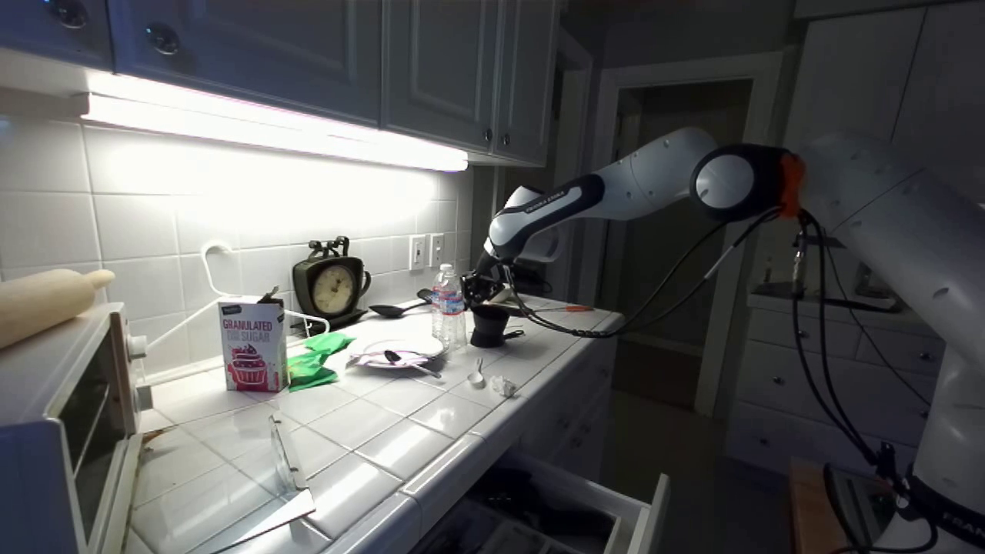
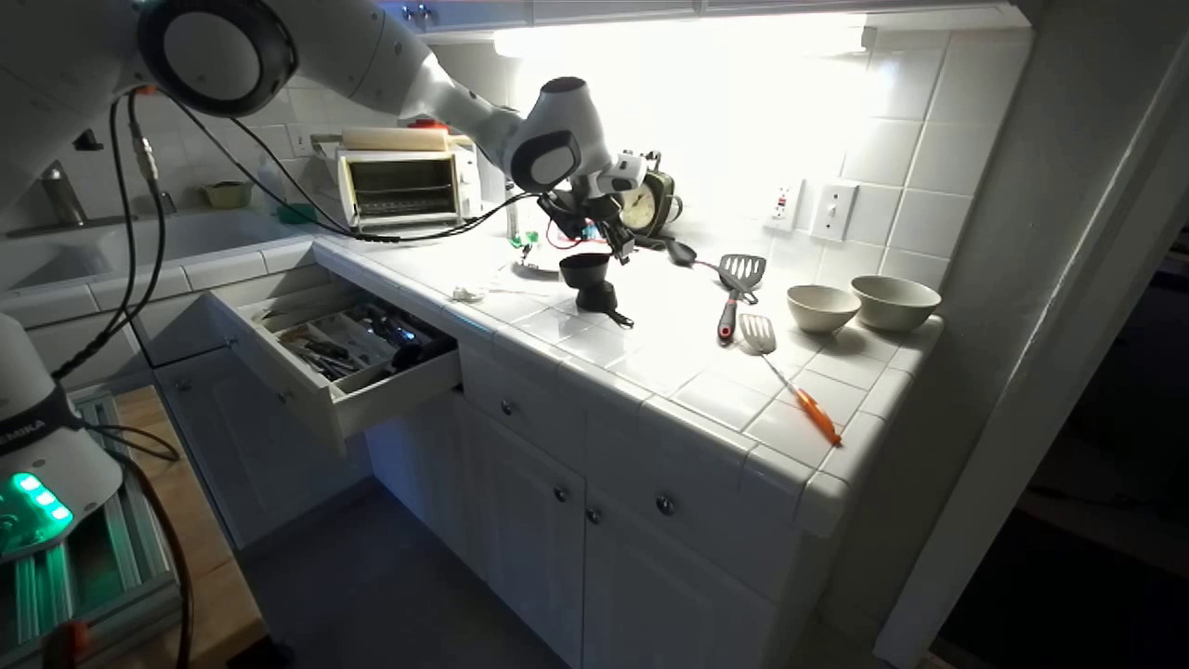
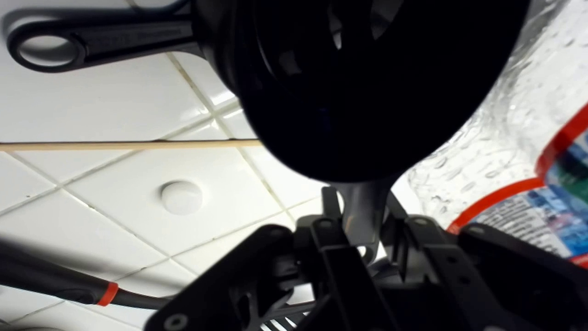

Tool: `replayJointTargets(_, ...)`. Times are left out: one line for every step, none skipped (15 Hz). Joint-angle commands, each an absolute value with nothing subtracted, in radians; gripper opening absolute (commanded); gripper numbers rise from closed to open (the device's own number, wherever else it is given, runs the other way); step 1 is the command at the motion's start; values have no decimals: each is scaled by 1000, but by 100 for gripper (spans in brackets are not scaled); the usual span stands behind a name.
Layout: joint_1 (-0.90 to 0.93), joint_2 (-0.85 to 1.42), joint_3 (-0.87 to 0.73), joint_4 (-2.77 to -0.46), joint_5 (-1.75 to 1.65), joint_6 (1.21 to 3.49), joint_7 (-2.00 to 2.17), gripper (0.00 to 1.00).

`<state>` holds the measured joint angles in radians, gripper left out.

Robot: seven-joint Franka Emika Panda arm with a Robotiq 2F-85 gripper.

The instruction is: Stack the black measuring cups together.

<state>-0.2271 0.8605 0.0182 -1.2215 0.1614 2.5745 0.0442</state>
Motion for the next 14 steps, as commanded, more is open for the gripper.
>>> replayJointTargets(-236, 902, 27, -1143, 181, 2547, 19, 6)
replayJointTargets(-237, 906, 27, -1135, 179, 2546, 18, 6)
replayJointTargets(-237, 910, 28, -1125, 179, 2543, 17, 6)
replayJointTargets(-238, 918, 28, -1114, 178, 2540, 15, 6)
replayJointTargets(-239, 924, 28, -1104, 177, 2537, 13, 6)
replayJointTargets(-240, 933, 27, -1090, 175, 2530, 11, 6)
replayJointTargets(-241, 939, 27, -1080, 174, 2525, 8, 6)
replayJointTargets(-241, 945, 26, -1072, 172, 2520, 6, 6)
replayJointTargets(-241, 954, 25, -1057, 170, 2511, 4, 6)
replayJointTargets(-241, 960, 24, -1047, 170, 2504, 3, 6)
replayJointTargets(-241, 967, 24, -1034, 169, 2497, 2, 6)
replayJointTargets(-242, 972, 23, -1026, 169, 2494, 2, 6)
replayJointTargets(-242, 979, 22, -1013, 168, 2489, 1, 6)
replayJointTargets(-242, 985, 21, -1003, 167, 2484, 1, 6)
